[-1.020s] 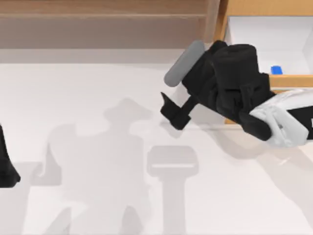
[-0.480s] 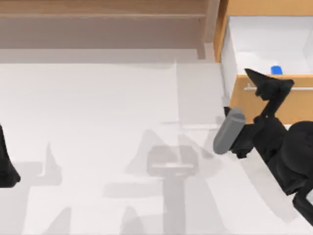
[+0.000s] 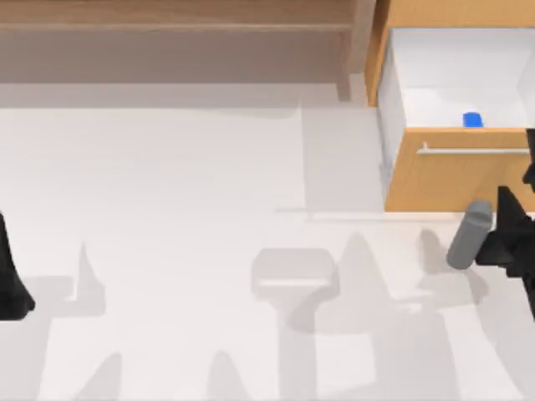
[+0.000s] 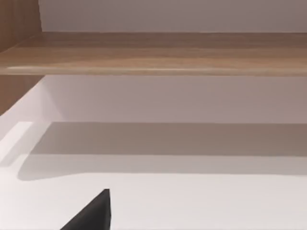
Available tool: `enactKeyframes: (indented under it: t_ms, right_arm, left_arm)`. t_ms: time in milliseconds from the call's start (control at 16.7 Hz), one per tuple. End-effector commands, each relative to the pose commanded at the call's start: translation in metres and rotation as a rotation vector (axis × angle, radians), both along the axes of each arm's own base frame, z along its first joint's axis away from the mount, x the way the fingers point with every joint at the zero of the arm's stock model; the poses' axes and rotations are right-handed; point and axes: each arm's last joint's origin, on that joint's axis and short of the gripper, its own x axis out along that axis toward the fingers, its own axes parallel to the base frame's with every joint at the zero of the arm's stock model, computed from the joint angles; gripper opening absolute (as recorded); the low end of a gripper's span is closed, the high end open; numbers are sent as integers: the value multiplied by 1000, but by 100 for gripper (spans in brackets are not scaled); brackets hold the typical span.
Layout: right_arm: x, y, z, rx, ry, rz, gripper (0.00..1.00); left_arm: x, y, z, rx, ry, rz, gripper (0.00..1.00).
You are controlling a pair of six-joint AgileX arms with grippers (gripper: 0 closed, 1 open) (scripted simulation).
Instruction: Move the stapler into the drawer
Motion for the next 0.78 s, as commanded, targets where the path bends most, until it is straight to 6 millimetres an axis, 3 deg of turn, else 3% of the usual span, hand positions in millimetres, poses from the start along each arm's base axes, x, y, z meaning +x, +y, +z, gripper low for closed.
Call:
enactKeyframes:
  t_ms: [300,780]
  right_arm:
    - [1,1,-1,0,4,4,100]
    - [25,0,0,0,0,0,100]
  left_arm:
    - [0,0,0,0,0,0,100]
    - [0,0,0,0,0,0,100]
